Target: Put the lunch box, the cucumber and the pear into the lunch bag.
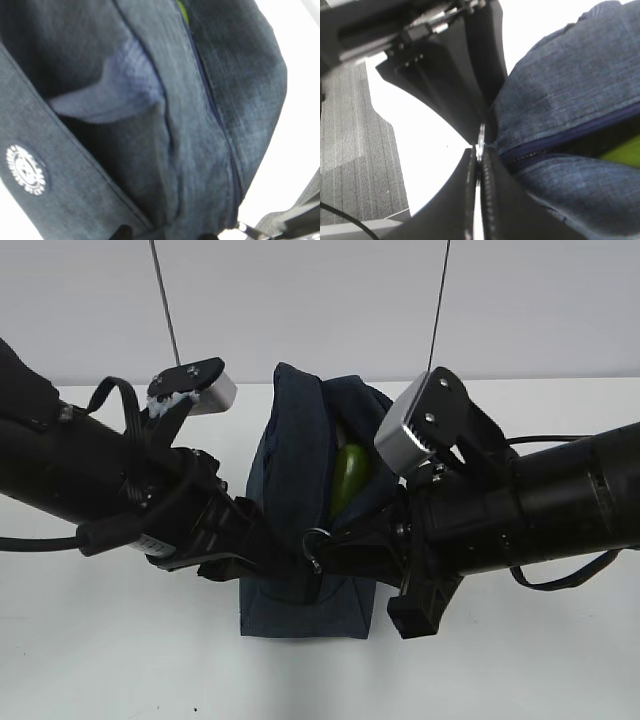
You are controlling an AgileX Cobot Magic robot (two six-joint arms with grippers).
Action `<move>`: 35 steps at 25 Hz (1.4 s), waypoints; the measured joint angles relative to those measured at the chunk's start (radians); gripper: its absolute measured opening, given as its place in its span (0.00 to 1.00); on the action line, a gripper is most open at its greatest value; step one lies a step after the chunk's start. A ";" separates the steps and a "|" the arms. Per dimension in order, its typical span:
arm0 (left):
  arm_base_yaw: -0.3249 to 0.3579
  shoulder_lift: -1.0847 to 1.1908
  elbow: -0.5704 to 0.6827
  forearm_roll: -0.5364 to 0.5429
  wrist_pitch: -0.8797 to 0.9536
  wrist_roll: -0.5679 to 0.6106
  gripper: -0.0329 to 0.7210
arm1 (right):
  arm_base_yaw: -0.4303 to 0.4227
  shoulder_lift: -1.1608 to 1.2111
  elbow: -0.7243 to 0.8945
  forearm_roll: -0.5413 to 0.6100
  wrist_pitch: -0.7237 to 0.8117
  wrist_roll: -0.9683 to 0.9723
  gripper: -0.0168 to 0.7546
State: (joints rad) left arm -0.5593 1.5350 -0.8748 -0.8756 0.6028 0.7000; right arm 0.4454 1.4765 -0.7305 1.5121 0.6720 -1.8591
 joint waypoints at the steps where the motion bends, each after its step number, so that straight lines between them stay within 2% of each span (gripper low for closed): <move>1: 0.000 0.000 0.000 0.000 0.006 0.000 0.41 | 0.000 -0.006 0.000 0.007 -0.002 -0.002 0.03; 10: 0.000 0.003 0.000 -0.050 0.008 0.000 0.40 | 0.000 -0.018 0.000 0.089 -0.007 -0.053 0.03; 14: 0.000 0.032 0.000 -0.055 0.006 0.000 0.26 | 0.000 -0.018 0.000 0.106 -0.007 -0.066 0.03; 17: -0.002 0.041 0.000 -0.047 0.010 0.000 0.09 | 0.000 -0.018 0.000 0.129 -0.021 -0.088 0.03; 19: -0.002 0.041 -0.001 -0.040 0.010 0.000 0.04 | 0.000 -0.018 -0.010 0.135 -0.034 -0.095 0.03; 27: -0.002 0.041 -0.001 -0.020 0.008 0.000 0.02 | 0.000 -0.018 -0.074 0.155 -0.117 -0.124 0.03; 30: -0.002 0.041 -0.001 -0.012 0.008 0.000 0.02 | 0.000 -0.018 -0.086 0.219 -0.150 -0.185 0.03; 35: -0.002 0.041 -0.001 -0.002 0.008 0.000 0.02 | 0.000 -0.016 -0.131 0.252 -0.213 -0.235 0.03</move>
State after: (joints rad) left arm -0.5612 1.5763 -0.8757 -0.8779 0.6113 0.7000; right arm 0.4454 1.4603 -0.8613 1.7638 0.4587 -2.0944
